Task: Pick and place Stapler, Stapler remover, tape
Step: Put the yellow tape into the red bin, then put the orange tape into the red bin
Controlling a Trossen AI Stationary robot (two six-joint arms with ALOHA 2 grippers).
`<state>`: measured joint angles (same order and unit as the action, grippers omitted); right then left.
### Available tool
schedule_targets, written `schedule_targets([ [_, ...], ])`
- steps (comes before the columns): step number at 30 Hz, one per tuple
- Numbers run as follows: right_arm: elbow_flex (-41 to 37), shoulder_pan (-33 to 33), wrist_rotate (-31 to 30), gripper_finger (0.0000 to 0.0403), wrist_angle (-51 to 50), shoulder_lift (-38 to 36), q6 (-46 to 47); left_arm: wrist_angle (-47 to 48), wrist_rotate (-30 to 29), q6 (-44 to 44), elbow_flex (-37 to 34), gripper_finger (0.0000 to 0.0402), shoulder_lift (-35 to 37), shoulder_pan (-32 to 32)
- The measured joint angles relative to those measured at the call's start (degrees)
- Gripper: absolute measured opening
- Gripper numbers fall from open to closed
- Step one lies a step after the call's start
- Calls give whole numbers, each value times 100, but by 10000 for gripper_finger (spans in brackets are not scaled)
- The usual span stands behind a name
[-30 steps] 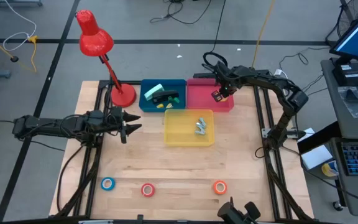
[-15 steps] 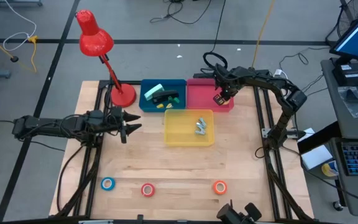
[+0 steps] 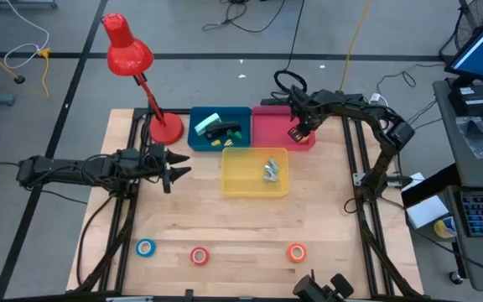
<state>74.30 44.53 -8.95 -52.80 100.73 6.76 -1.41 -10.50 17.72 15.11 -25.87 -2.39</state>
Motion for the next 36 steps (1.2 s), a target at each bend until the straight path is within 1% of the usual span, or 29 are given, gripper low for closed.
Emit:
schedule_targets([
  [5, -3, -3, 13, 122, -74, -175, 6, 0, 2, 0, 0, 216, 2, 0],
  [7, -4, -4, 142, 120, -168, -332, 131, 0, 2, -4, 0, 216, 0, 0],
  [9, -4, -4, 469, 116, -310, -517, 198, 0, 2, -7, 0, 216, 2, 0],
  [14, -4, -189, 1701, 108, -803, -1201, 149, 0, 4, -9, 0, 216, 2, 0],
  [18, -6, -616, 2400, 105, -1055, -1840, 137, 4, 7, -64, 0, 216, 1, 0],
  [22, -7, -1184, 2865, 105, -1087, -2422, 336, 10, 15, -98, 0, 216, 0, 0],
  [27, -7, -1905, 2869, 105, -883, -3009, 1187, 46, 16, -105, -1, 216, 0, 0],
  [30, -6, -2284, 2838, 105, -537, -3244, 1834, 45, 96, -109, -1, 216, 1, 0],
  [34, -5, -2811, 2844, 105, -263, -3331, 2538, 46, 342, -114, -1, 216, 1, 0],
  [36, -5, -3092, 2832, 105, -343, -3310, 2771, 46, 483, -111, -1, 216, 2, 0],
])
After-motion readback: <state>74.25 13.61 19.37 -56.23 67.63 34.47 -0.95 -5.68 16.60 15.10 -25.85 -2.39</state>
